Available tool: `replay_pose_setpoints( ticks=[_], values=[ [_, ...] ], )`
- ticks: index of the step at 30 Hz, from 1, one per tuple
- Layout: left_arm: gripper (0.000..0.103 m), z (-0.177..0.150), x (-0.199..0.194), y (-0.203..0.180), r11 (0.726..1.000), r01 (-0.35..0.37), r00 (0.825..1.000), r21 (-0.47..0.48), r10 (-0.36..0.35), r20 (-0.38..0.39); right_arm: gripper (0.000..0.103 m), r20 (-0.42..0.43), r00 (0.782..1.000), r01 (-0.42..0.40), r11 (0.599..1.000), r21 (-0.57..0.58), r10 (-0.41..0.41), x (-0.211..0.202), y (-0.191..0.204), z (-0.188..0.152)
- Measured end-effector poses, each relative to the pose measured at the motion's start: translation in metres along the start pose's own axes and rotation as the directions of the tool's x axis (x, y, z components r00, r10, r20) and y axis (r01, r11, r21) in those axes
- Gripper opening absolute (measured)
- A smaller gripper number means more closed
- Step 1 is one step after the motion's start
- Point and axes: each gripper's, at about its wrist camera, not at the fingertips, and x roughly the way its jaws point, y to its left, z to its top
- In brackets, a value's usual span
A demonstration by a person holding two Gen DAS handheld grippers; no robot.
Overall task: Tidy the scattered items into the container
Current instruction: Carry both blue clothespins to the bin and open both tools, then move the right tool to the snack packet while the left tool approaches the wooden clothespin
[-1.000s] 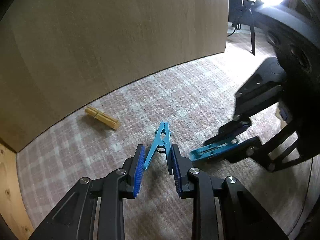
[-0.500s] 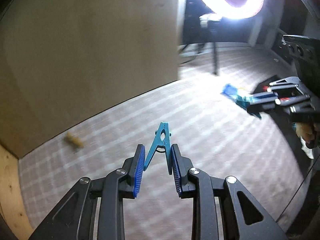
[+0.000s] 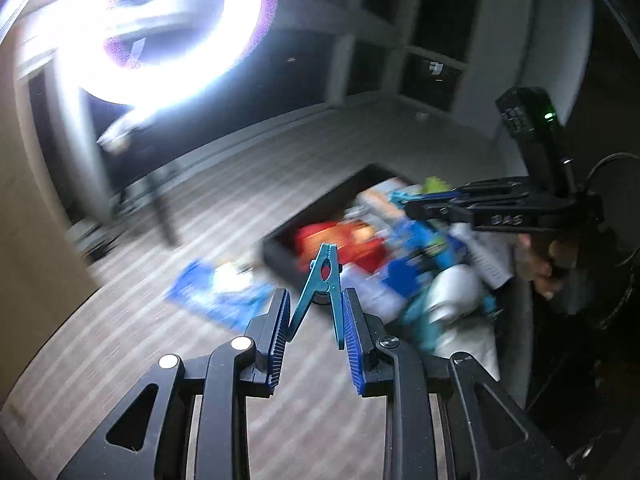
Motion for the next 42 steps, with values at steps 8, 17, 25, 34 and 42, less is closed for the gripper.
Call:
replay_pose_setpoints(
  ticks=[8, 17, 25, 34, 42],
  values=[
    [0.025, 0.039, 0.051, -0.066, 0.996, 0.057, 0.998, 0.065, -0.054, -0.037, 0.012, 0.031, 0.993, 0.113, 0.988, 0.106, -0.117, -0.048, -0.078, -0.015],
    [0.05, 0.045, 0.076, -0.09, 0.997, 0.01, 0.998, 0.072, -0.006, -0.064, 0.06, 0.093, 0.978, 0.168, 0.969, 0.179, -0.187, -0.06, -0.101, -0.013],
    [0.05, 0.033, 0.061, -0.065, 0.999, -0.028, 0.998, 0.023, 0.029, -0.056, 0.061, 0.073, 0.986, 0.14, 0.982, 0.125, -0.149, -0.044, -0.081, -0.005],
    [0.049, -0.03, 0.004, 0.052, 0.968, -0.207, 0.977, -0.141, 0.197, -0.085, 0.061, 0.005, 1.0, -0.019, 0.994, -0.108, 0.019, 0.006, 0.0, 0.023],
    [0.047, -0.122, -0.08, 0.203, 0.8, -0.487, 0.874, -0.351, 0.445, -0.197, 0.059, -0.14, 0.985, -0.137, 0.957, -0.255, 0.104, 0.095, 0.098, 0.051]
  ],
)
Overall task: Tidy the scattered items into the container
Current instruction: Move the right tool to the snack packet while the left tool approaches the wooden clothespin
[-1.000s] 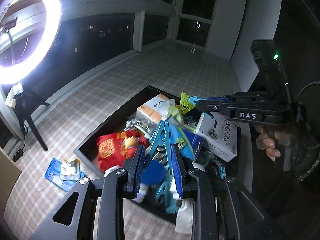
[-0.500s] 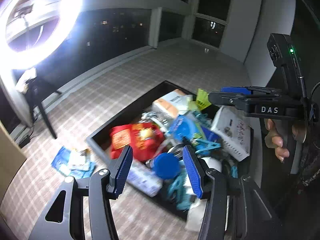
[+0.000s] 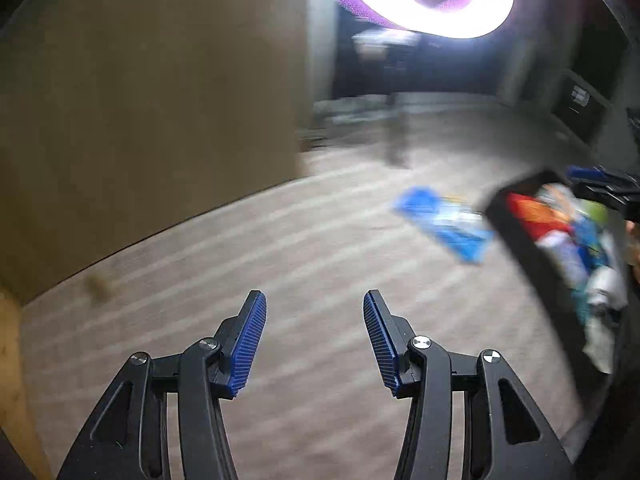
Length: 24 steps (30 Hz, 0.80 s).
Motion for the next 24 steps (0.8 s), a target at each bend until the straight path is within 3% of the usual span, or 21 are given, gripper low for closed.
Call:
replay_pose_setpoints(
  ticks=[2, 3, 5, 7, 10, 13, 19, 24],
  values=[
    [0.037, -0.006, 0.001, 0.046, 0.995, -0.062, 0.998, -0.075, 0.061, -0.009, 0.023, -0.04, 0.999, 0.008, 1.0, 0.003, -0.008, 0.03, 0.01, 0.014],
    [0.026, -0.008, 0.002, 0.068, 0.99, -0.09, 0.996, -0.111, 0.089, -0.015, 0.017, -0.059, 0.998, 0.021, 1.0, 0.001, -0.021, 0.044, 0.013, 0.019],
    [0.017, -0.012, 0.005, 0.111, 0.971, -0.156, 0.988, -0.183, 0.153, -0.03, 0.016, -0.085, 0.995, 0.045, 0.999, 0.008, -0.044, 0.068, 0.017, 0.027],
    [0.009, -0.016, 0.011, 0.153, 0.947, -0.18, 0.984, -0.267, 0.171, -0.056, 0.016, -0.117, 0.99, 0.078, 0.997, 0.011, -0.076, 0.092, 0.017, 0.036],
    [0.008, -0.017, 0.026, 0.2, 0.911, -0.194, 0.981, -0.363, 0.176, -0.083, 0.016, -0.167, 0.979, 0.125, 0.992, 0.033, -0.118, 0.122, 0.013, 0.047],
    [0.008, -0.014, 0.049, 0.225, 0.893, -0.247, 0.969, -0.376, 0.217, -0.12, 0.016, -0.212, 0.968, 0.151, 0.987, 0.051, -0.137, 0.146, 0.008, 0.054],
    [0.008, -0.006, 0.088, 0.236, 0.899, -0.259, 0.965, -0.352, 0.228, -0.13, 0.016, -0.255, 0.949, 0.205, 0.977, 0.061, -0.184, 0.174, 0.001, 0.06],
    [0.007, -0.005, 0.108, 0.233, 0.911, -0.257, 0.965, -0.324, 0.224, -0.134, 0.016, -0.294, 0.939, 0.21, 0.974, 0.088, -0.176, 0.188, -0.01, 0.059]
  ],
)
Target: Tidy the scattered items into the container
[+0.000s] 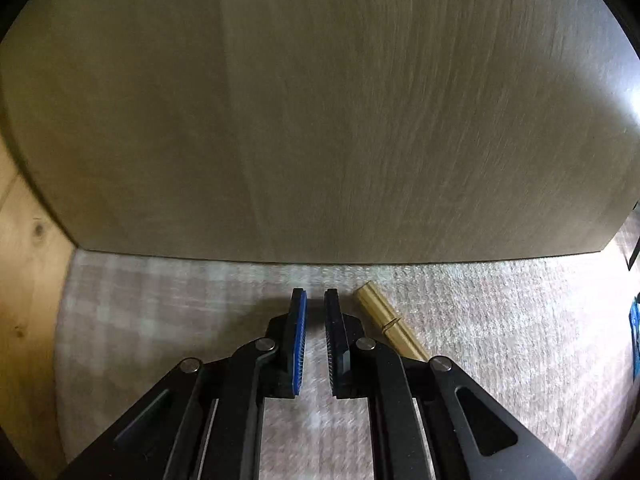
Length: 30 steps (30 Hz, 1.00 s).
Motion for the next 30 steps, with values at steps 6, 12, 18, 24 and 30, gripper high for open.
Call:
replay_pose_setpoints(
  ticks=[6, 12, 18, 24, 30],
  values=[
    [0.005, -0.021, -0.007, -0.029, 0.994, 0.073, 0.997, 0.084, -0.075, 0.024, 0.017, -0.021, 0.998, -0.059, 0.998, -0.031, 0.058, -0.006, 0.012, -0.013],
    [0.008, -0.053, -0.02, -0.069, 0.959, 0.163, 0.985, 0.234, -0.17, 0.008, 0.02, -0.052, 0.991, -0.125, 0.99, -0.066, 0.122, -0.017, 0.029, -0.039],
    [0.006, -0.093, -0.036, -0.107, 0.906, 0.263, 0.964, 0.333, -0.26, -0.055, 0.02, -0.068, 0.983, -0.176, 0.981, -0.085, 0.17, -0.027, 0.045, -0.071],
    [0.011, -0.106, -0.059, -0.116, 0.903, 0.248, 0.965, 0.351, -0.263, -0.006, 0.021, -0.098, 0.962, -0.268, 0.953, -0.141, 0.256, -0.039, 0.064, -0.099],
    [0.009, -0.077, -0.045, -0.059, 0.984, 0.145, 0.987, 0.106, -0.151, 0.048, 0.021, 0.018, 0.993, -0.115, 0.993, -0.038, 0.116, -0.041, 0.028, -0.058]
  ],
)
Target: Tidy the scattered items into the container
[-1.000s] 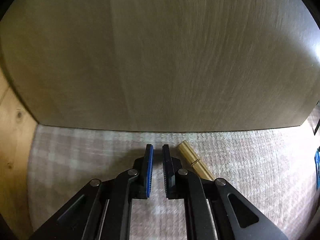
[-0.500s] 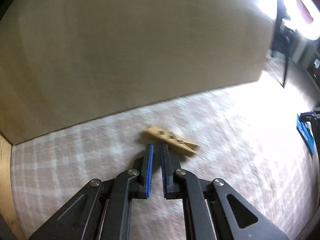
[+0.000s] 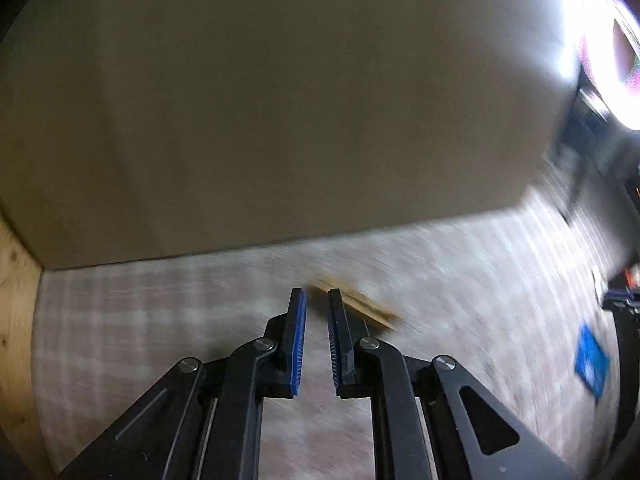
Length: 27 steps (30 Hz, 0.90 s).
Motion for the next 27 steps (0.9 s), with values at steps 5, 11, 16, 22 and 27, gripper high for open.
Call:
replay_pose_setpoints(
  ticks=[5, 11, 16, 22, 27],
  values=[
    [0.009, -0.004, 0.019, -0.006, 0.999, -0.027, 0.999, 0.036, 0.027, -0.025, 0.021, -0.045, 0.997, 0.06, 0.995, 0.081, -0.056, 0.01, -0.043, 0.016],
    [0.009, -0.024, 0.031, -0.029, 0.995, 0.008, 0.999, 0.095, -0.003, -0.051, 0.02, -0.093, 0.993, 0.075, 0.994, 0.081, -0.067, 0.019, -0.054, 0.025],
    [0.009, -0.043, 0.025, -0.051, 0.985, 0.089, 0.994, 0.15, -0.079, -0.076, 0.022, -0.147, 0.989, 0.031, 0.996, 0.088, -0.018, -0.003, -0.045, -0.001],
    [0.009, -0.075, 0.014, -0.083, 0.962, 0.151, 0.986, 0.228, -0.131, -0.099, 0.022, -0.142, 0.989, -0.014, 0.993, 0.115, 0.031, -0.019, -0.043, -0.008],
    [0.009, -0.108, 0.0, -0.111, 0.927, 0.23, 0.97, 0.297, -0.193, -0.15, 0.023, -0.158, 0.986, -0.04, 0.992, 0.123, 0.059, -0.027, -0.047, -0.021]
  ],
)
